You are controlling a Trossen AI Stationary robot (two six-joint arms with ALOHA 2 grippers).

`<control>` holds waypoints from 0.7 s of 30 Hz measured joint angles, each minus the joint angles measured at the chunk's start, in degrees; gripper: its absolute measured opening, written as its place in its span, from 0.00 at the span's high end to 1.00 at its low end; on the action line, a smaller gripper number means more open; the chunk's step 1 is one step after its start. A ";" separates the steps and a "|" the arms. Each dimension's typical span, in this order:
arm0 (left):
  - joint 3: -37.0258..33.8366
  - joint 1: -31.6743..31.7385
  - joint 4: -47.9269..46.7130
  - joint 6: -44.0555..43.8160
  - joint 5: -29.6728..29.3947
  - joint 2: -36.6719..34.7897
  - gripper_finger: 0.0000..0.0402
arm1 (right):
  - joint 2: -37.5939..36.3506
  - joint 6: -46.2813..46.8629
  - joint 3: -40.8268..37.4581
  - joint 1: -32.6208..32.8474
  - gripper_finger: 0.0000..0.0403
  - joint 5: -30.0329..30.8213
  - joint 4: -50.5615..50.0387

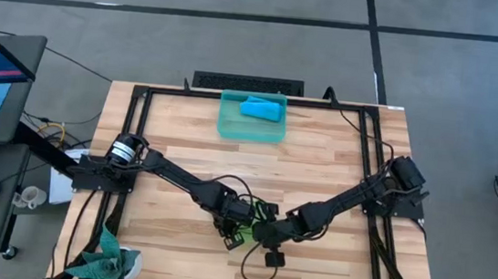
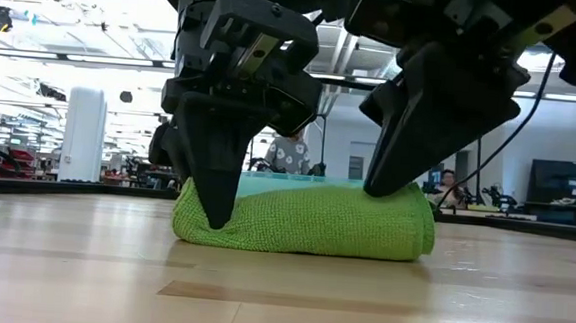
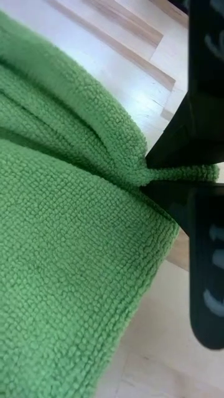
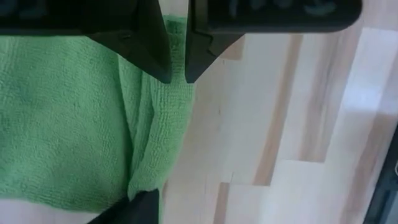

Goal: Roll microfiber towels into tight, uniform cylinder then place into a basket
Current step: Roll the green microfiber cloth

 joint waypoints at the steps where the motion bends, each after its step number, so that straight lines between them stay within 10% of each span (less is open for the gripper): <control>1: 0.01 0.00 -0.04 0.07 -0.01 0.01 0.97 | 0.00 -0.04 0.00 -0.01 0.83 0.00 -0.07; 21: 0.03 -0.02 0.89 0.35 0.04 0.04 0.97 | 2.05 -4.76 -0.09 1.62 0.83 -3.65 1.25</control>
